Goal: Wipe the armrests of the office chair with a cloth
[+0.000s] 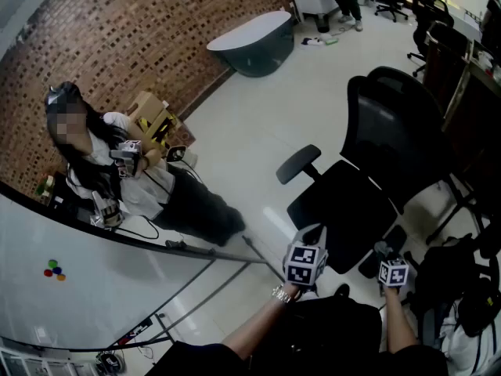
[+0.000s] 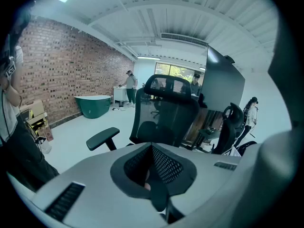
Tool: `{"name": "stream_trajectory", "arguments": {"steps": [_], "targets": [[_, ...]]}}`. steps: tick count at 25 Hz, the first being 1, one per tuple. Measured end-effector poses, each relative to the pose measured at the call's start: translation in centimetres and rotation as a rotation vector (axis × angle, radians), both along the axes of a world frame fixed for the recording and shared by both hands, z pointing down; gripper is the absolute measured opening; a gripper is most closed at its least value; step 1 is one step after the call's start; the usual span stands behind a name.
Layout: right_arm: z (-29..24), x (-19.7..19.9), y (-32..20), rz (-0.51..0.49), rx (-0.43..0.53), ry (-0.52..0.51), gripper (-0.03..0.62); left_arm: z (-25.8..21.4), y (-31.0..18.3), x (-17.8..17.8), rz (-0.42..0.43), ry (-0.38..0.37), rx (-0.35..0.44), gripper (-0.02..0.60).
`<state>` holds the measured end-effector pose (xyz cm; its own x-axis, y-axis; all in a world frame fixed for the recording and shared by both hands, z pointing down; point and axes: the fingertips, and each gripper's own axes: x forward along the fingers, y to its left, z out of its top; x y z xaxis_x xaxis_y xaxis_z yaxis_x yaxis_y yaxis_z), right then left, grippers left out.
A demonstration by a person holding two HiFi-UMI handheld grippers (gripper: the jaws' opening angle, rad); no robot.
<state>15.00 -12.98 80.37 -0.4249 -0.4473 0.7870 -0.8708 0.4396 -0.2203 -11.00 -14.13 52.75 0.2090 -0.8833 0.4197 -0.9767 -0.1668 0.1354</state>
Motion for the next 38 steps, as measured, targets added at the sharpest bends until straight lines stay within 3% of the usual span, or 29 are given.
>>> {"name": "stream_trajectory", "arguments": {"steps": [3, 5, 8, 11, 13, 18, 22, 25, 30, 38], "targets": [[-1.1, -0.1, 5.3, -0.022, 0.036, -0.015, 0.061, -0.3, 1.8, 2.6, 0.052, 0.026, -0.013, 0.008], [-2.5, -4.0, 5.6, -0.084, 0.059, -0.043, 0.061, -1.3, 1.5, 1.8, 0.059, 0.014, 0.002, 0.008], [-2.4, -8.4, 8.0, -0.22, -0.008, -0.089, 0.061, -2.0, 1.1, 1.2, 0.062, 0.012, 0.022, 0.008], [-3.2, -7.8, 9.4, -0.267, -0.047, -0.1, 0.061, -1.5, 1.3, 2.8, 0.094, 0.033, 0.02, 0.008], [-4.7, -6.6, 5.8, -0.207, 0.007, -0.117, 0.061, -1.4, 1.1, 2.8, 0.098, 0.034, 0.02, 0.008], [-6.1, 2.1, -4.7, 0.096, 0.06, -0.085, 0.061, -1.4, 0.9, 2.7, 0.101, 0.034, 0.018, 0.008], [-3.2, 6.4, -7.1, 0.157, -0.007, 0.014, 0.061, -1.3, 0.8, 2.8, 0.103, 0.033, 0.016, 0.008], [-1.2, 6.5, -5.5, 0.11, -0.035, 0.078, 0.062, -1.3, 0.8, 2.9, 0.105, 0.033, 0.014, 0.008], [-0.5, 3.8, -0.2, 0.062, -0.007, 0.028, 0.063, -1.2, 0.7, 3.0, 0.11, 0.034, 0.011, 0.008], [-0.6, -3.2, 9.2, -0.188, -0.004, 0.027, 0.063, -1.0, 0.5, 3.2, 0.117, 0.035, 0.007, 0.008]]}}
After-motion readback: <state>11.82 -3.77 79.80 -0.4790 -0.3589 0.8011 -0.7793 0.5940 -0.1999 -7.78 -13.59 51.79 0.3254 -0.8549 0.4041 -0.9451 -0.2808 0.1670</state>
